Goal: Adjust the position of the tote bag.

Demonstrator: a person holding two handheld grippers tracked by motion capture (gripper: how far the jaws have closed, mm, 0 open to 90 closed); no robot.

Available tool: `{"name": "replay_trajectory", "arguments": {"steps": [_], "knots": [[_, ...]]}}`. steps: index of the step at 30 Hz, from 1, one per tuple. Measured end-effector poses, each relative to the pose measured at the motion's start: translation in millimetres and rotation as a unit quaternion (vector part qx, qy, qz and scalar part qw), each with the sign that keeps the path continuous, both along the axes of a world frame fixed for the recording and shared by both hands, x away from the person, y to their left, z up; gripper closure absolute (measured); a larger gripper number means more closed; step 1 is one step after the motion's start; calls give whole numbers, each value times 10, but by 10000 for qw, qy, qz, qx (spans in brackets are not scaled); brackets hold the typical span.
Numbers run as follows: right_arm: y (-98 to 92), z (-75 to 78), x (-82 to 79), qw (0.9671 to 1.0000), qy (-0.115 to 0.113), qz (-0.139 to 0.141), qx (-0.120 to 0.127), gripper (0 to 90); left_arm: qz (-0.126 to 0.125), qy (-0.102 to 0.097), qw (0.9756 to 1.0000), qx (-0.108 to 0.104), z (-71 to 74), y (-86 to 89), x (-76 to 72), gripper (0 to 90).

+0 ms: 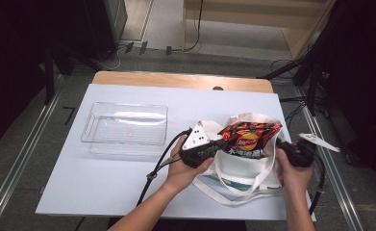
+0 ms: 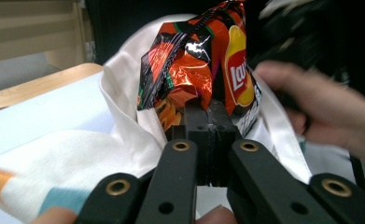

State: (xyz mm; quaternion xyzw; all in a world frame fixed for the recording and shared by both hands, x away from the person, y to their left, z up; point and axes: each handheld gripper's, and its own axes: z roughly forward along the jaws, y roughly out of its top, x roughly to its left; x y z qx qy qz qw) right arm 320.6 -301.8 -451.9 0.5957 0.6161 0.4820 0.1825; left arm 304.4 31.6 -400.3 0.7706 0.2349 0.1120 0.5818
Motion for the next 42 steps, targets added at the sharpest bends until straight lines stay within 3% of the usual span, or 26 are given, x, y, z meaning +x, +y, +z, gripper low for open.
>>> {"name": "replay_trajectory", "arguments": {"steps": [1,2,3,4,6,8,9,10,13,16,18,20,21,22,25,26,28,29,31,33,40,42], "knots": [[26,-82,37,9998,171,70,-89,878,140,-49,9999,36,-15,-18,4,832],[55,-157,68,9994,286,94,-170,875,364,-65,9993,-25,-33,-9,23,698],[37,-126,55,9997,196,128,-92,868,364,-65,9993,-25,-33,-9,23,640],[37,-126,55,9997,196,128,-92,868,495,-2,9988,-65,-41,-1,38,640],[4,-97,21,9998,4,182,27,784,653,158,9977,-112,-65,15,69,517],[-15,-48,-21,9998,-146,157,26,603,847,296,9959,136,-115,6,107,511],[-33,9,-68,9996,-297,12,-36,489,925,367,9947,249,-146,0,122,523],[-59,63,-114,9992,-375,-120,-48,450,957,430,9941,284,-170,1,131,528],[-159,210,-252,9980,-593,-201,36,408,1069,533,9922,349,-236,19,142,556],[-271,371,-493,9953,-908,-327,-125,400,1151,604,9908,379,-257,26,158,591],[-293,447,-653,9909,-1225,-534,-140,389,1207,642,9897,422,-268,17,169,622],[-241,478,-724,9899,-1332,-486,-70,363,1249,706,9886,445,-282,-1,182,650],[-107,434,-693,9934,-1047,-397,-228,325,1271,737,9881,461,-285,-8,186,660],[-107,434,-693,9934,-1047,-397,-228,325,1292,755,9876,474,-287,-15,188,660],[15,261,-584,9966,-588,-361,-445,327,1357,825,9856,581,-303,-28,200,673],[42,179,-526,9972,-228,-449,-545,379,1351,843,9853,615,-310,-24,206,677],[39,48,-451,9960,152,-570,-679,479,1376,918,9839,677,-344,-10,224,687],[23,-2,-432,9953,220,-619,-704,517,1404,962,9831,676,-361,-1,231,696],[-7,-62,-397,9970,344,-509,-481,641,1440,984,9819,737,-401,10,233,717],[29,-111,-343,9965,455,-395,-584,743,1490,992,9809,759,-450,14,220,732],[156,-202,-190,9937,674,-300,-848,823,1636,1141,9772,727,-657,96,159,763],[207,-211,-117,9937,591,-174,-940,827,1752,1119,9755,720,-690,110,124,768]]}}
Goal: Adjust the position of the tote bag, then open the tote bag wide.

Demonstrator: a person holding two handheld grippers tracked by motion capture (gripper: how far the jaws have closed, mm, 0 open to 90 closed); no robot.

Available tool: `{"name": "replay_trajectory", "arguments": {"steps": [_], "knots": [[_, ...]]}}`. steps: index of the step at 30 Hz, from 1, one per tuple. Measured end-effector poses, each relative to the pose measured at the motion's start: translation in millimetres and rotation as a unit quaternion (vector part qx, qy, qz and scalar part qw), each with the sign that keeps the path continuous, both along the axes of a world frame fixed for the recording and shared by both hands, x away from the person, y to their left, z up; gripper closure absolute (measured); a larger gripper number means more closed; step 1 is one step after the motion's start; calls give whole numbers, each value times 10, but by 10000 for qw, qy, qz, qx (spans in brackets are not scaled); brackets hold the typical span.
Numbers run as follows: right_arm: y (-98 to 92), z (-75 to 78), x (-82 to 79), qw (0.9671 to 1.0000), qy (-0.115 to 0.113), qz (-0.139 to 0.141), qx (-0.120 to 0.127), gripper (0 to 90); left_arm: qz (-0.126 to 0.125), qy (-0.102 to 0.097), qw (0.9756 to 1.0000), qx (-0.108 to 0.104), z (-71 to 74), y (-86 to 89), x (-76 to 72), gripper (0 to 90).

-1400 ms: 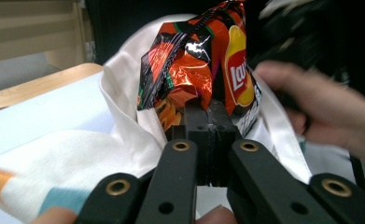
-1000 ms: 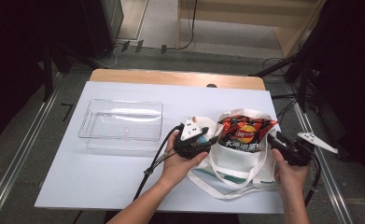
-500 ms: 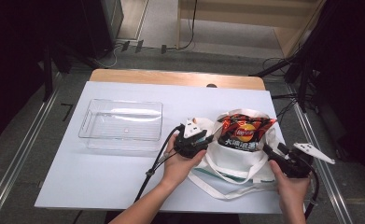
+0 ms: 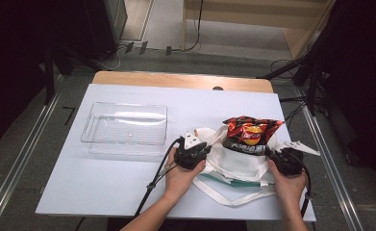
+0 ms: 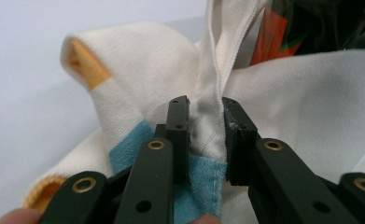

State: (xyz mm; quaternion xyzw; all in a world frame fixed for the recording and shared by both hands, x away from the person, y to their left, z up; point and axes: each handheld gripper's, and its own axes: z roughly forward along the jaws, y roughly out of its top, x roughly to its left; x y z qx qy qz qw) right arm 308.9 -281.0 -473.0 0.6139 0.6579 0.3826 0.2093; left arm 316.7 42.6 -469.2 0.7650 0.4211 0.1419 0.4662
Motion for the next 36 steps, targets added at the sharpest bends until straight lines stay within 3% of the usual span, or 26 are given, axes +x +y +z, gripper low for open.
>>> {"name": "replay_trajectory", "arguments": {"steps": [2,3,4,6,7,8,10,12,13,14,15,17,19,21,23,25,26,32,36], "knots": [[26,-13,83,9997,-126,199,12,827,133,-66,9998,161,10,0,-27,770],[29,-27,154,9989,-295,358,120,818,172,-83,9996,193,9,7,-30,771],[29,-27,154,9989,-295,358,120,818,221,-84,9996,183,5,18,-30,771],[34,-25,166,9975,-522,465,140,777,236,-61,9996,105,-4,38,-28,770],[23,-5,119,9968,-668,397,187,642,236,-90,9996,152,-4,38,-34,770],[6,20,68,9964,-794,249,181,586,280,-198,9991,240,-12,10,-54,770],[-16,64,6,9960,-860,100,216,547,309,-254,9987,321,-14,-10,-67,770],[-66,223,-199,9937,-1057,-247,281,521,325,-299,9984,351,-18,-21,-75,769],[-75,298,-311,9914,-1214,-389,286,527,319,-279,9985,344,-16,-17,-75,768],[-58,412,-524,9863,-1538,-486,347,588,309,-268,9986,322,-16,-12,-74,765],[-58,412,-524,9863,-1538,-486,347,588,312,-276,9986,315,-17,-14,-76,765],[12,479,-649,9829,-1794,-284,311,660,295,-309,9986,302,-19,-14,-84,760],[110,508,-671,9818,-1886,6,205,724,278,-322,9987,277,-13,-10,-98,746],[184,490,-615,9837,-1776,168,215,782,226,-395,9986,274,-1,-5,-109,716],[227,434,-551,9861,-1640,92,249,831,168,-411,9988,227,28,17,-116,690],[249,371,-488,9884,-1483,133,314,855,153,-394,9991,78,68,46,-116,667],[283,319,-454,9902,-1358,213,262,868,165,-401,9990,-92,148,88,-123,656],[387,227,-437,9932,-1071,447,131,890,115,-681,9966,-442,359,115,-198,612],[406,176,-459,9950,-834,515,176,900,-150,-713,9960,-519,435,32,-253,599]]}}
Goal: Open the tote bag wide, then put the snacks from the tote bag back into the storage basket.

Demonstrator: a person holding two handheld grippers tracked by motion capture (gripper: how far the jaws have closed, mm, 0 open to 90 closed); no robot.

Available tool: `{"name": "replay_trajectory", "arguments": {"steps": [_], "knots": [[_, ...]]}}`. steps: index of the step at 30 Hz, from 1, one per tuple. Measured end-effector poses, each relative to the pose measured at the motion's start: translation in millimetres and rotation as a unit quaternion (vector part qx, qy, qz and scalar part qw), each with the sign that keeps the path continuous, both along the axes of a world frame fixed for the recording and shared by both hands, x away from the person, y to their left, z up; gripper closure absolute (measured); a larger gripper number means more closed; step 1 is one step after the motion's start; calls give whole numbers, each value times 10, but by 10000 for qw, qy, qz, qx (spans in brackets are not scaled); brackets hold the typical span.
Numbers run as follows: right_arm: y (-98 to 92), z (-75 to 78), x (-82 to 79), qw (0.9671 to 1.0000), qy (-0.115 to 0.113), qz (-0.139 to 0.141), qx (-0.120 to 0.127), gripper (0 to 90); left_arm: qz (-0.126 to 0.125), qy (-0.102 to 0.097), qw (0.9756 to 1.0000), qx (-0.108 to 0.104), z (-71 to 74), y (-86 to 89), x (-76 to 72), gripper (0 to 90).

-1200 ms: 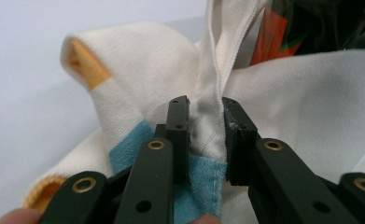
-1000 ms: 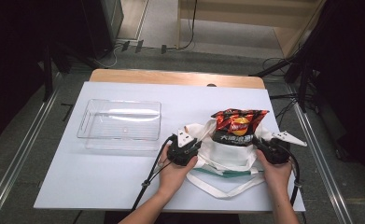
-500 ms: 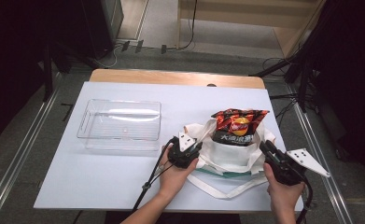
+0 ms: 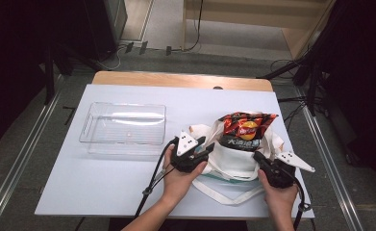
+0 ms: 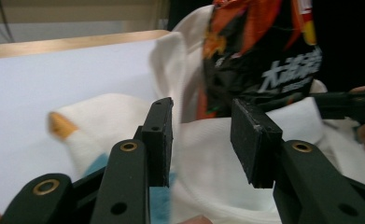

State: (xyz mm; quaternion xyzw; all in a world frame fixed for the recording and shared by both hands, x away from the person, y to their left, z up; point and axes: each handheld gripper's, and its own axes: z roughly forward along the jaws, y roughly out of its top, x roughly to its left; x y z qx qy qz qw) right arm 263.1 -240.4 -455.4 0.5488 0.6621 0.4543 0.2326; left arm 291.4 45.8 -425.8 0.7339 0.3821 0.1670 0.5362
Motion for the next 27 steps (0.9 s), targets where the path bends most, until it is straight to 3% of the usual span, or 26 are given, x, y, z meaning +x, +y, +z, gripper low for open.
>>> {"name": "replay_trajectory", "arguments": {"steps": [2,4,5,6,7,8,12,15,17,19,21,22,23,25,27], "knots": [[11,-39,-27,9999,124,-14,-22,900,-99,-24,9999,23,6,-55,1,592],[62,-97,-73,9991,340,-34,-256,900,-125,2,9999,36,7,-87,13,584],[62,-97,-73,9991,340,-34,-256,900,-128,9,9999,35,5,-99,21,584],[109,-142,-105,9978,462,11,-484,900,-119,10,9999,34,2,-115,24,584],[109,-142,-105,9978,462,11,-484,900,-134,-6,9999,56,0,-133,25,584],[132,-186,-117,9963,647,77,-567,900,-163,20,9998,67,1,-146,26,581],[95,-194,-105,9959,768,179,-443,900,-278,14,9996,67,3,-221,31,578],[77,-160,-122,9964,731,224,-375,900,-415,351,9981,291,-86,-290,95,581],[82,-98,-160,9973,596,249,-348,885,-481,572,9961,477,-169,-315,108,619],[83,5,-214,9990,263,289,-224,849,-595,734,9932,673,-233,-325,110,700],[71,142,-264,9992,-132,367,93,819,-661,1028,9875,990,-327,-344,137,763],[82,209,-287,9988,-311,335,155,812,-717,1256,9835,1089,-388,-351,161,794],[99,260,-297,9983,-479,299,136,810,-798,1345,9805,1193,-435,-343,170,813],[165,293,-272,9977,-651,194,29,813,-801,1294,9823,1093,-462,-316,156,834],[243,243,-208,9978,-639,135,-58,819,-771,1259,9828,1105,-457,-313,139,832]]}}
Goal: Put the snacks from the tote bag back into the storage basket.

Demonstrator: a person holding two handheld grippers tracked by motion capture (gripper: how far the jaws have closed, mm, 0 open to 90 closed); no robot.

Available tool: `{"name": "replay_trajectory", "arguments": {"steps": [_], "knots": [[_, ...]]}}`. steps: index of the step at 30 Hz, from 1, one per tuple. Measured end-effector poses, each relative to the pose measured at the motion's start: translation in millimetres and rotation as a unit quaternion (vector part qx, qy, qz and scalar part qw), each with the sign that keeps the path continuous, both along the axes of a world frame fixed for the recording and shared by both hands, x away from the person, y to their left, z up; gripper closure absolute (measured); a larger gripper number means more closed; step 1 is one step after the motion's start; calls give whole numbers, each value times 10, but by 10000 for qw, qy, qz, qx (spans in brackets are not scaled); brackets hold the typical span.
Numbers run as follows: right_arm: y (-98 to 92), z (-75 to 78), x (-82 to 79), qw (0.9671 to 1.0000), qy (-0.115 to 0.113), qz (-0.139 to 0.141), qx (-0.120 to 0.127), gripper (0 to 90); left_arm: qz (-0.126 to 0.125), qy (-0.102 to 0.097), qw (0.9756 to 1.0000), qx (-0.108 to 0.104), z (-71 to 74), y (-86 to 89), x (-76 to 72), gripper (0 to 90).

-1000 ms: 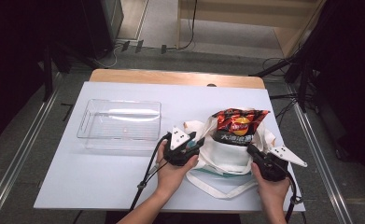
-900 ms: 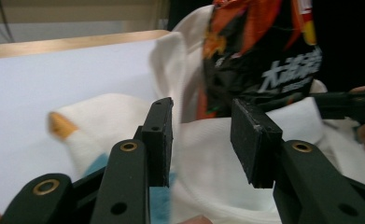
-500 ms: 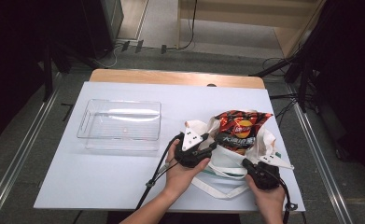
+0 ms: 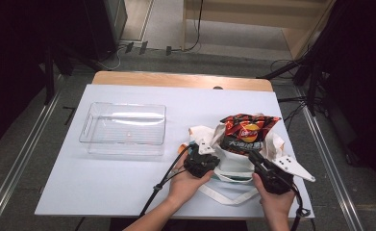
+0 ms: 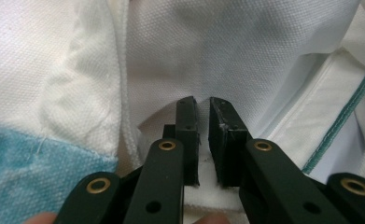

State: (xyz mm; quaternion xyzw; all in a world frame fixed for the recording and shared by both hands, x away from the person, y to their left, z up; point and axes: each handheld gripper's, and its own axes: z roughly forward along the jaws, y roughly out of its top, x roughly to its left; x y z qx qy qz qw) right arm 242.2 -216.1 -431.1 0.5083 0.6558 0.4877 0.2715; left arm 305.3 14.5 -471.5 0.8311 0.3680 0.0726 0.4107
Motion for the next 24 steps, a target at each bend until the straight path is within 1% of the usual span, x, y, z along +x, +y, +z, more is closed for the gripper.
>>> {"name": "replay_trajectory", "arguments": {"steps": [1,2,3,4,5,6,7,8,9,10,11,12,13,14,15,16,18,21,22,24], "knots": [[39,-39,32,10000,56,5,-32,826,-4,-15,10000,-46,0,3,-3,826],[69,-69,49,9999,95,18,-87,836,-14,-45,9999,-159,11,20,-19,811],[126,-129,72,9995,125,22,-278,861,-29,-82,9997,-238,18,30,-28,790],[149,-153,78,9994,185,17,-303,873,-8,-128,9994,-320,38,44,-43,780],[155,-180,88,9993,238,32,-303,882,3,-211,9988,-448,63,60,-55,767],[151,-212,88,9991,357,59,-214,898,48,-299,9979,-579,105,75,-69,727],[149,-223,80,9989,400,83,-221,900,99,-418,9965,-712,155,86,-85,697],[149,-223,80,9989,400,83,-221,900,177,-567,9952,-772,213,101,-94,697],[149,-234,69,9988,426,86,-206,900,268,-676,9935,-874,270,114,-92,673],[150,-243,57,9987,466,101,-199,900,333,-736,9920,-974,324,125,-84,638],[157,-254,46,9984,515,125,-216,900,384,-752,9908,-1061,371,131,-73,626],[166,-270,42,9979,563,173,-254,900,423,-763,9900,-1107,404,131,-57,601],[184,-291,39,9973,641,201,-291,900,422,-746,9901,-1110,426,125,-40,575],[207,-315,32,9969,696,206,-306,900,409,-737,9902,-1116,438,112,-27,570],[248,-360,35,9952,798,280,-483,900,389,-750,9905,-1081,441,99,-20,558],[248,-360,35,9952,798,280,-483,900,376,-765,9906,-1071,437,82,-14,558],[277,-389,59,9929,933,364,-634,900,375,-767,9905,-1074,423,58,-12,556],[274,-438,112,9901,1116,503,-681,900,321,-758,9919,-970,385,-3,-23,568],[276,-439,119,9894,1162,520,-694,900,302,-764,9926,-891,369,-22,-27,568],[276,-437,123,9889,1166,550,-734,900,286,-741,9940,-757,322,-55,-28,580]]}}
